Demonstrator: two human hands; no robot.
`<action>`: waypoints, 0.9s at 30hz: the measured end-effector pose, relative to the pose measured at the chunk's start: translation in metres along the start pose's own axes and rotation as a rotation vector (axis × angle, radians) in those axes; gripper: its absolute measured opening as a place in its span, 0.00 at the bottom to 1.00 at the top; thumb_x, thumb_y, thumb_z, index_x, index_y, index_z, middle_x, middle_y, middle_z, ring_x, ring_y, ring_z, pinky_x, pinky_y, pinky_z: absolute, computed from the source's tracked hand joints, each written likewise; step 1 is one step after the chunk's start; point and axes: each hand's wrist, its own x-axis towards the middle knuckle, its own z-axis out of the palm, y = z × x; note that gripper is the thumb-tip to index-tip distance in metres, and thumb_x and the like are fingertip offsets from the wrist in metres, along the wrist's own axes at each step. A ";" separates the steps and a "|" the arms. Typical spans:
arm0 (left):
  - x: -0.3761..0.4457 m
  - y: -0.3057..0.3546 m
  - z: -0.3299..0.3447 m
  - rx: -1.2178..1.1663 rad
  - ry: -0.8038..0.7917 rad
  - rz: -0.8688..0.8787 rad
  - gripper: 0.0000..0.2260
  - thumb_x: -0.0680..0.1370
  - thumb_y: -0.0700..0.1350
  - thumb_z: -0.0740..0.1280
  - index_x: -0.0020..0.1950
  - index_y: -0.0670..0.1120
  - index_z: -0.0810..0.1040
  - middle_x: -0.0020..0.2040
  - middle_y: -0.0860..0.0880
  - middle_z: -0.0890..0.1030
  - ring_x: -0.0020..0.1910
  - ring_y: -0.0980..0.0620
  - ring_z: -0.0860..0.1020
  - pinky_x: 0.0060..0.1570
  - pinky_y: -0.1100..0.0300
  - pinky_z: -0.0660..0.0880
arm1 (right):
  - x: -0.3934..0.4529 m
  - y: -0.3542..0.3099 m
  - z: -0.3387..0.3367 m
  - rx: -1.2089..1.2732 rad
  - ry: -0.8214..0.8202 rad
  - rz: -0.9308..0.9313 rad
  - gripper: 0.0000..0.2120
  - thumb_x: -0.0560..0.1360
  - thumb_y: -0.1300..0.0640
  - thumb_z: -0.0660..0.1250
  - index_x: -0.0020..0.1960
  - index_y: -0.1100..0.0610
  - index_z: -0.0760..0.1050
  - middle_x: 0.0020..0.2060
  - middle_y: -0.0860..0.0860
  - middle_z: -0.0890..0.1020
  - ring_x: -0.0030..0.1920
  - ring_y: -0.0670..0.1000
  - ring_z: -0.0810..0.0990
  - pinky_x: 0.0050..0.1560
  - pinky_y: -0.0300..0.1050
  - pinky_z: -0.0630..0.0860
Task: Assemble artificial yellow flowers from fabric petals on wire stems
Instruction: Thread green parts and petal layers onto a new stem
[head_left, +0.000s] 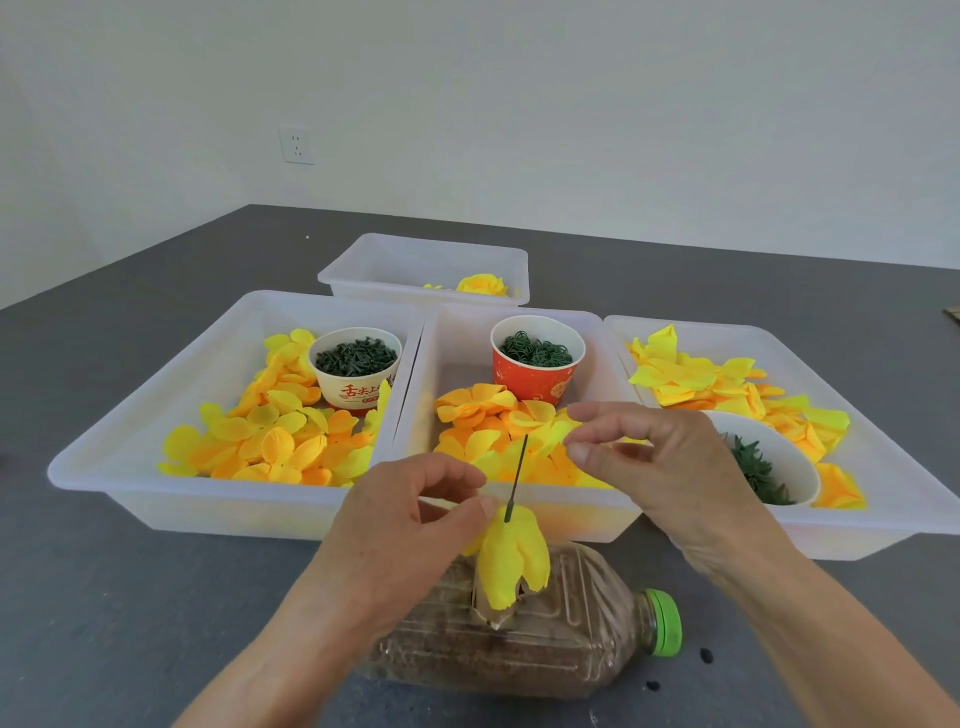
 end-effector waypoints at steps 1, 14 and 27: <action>0.000 0.000 0.001 -0.035 -0.015 -0.006 0.04 0.70 0.48 0.71 0.43 0.53 0.82 0.41 0.56 0.83 0.38 0.58 0.80 0.40 0.64 0.74 | 0.000 0.002 0.002 0.011 -0.020 0.019 0.11 0.67 0.61 0.74 0.32 0.47 0.83 0.47 0.43 0.84 0.52 0.41 0.80 0.59 0.54 0.74; 0.014 0.007 -0.007 -0.216 0.000 -0.007 0.05 0.70 0.38 0.72 0.43 0.47 0.83 0.41 0.46 0.84 0.40 0.52 0.79 0.41 0.64 0.76 | 0.022 0.006 0.001 -0.004 -0.015 0.073 0.06 0.69 0.63 0.73 0.39 0.52 0.83 0.44 0.47 0.85 0.50 0.46 0.82 0.55 0.43 0.77; 0.074 0.024 -0.019 -0.176 0.166 -0.037 0.03 0.74 0.36 0.68 0.45 0.42 0.80 0.40 0.44 0.81 0.34 0.53 0.78 0.31 0.69 0.74 | 0.041 0.012 0.001 0.016 -0.023 0.077 0.08 0.69 0.63 0.73 0.37 0.51 0.82 0.41 0.48 0.86 0.40 0.40 0.82 0.44 0.36 0.76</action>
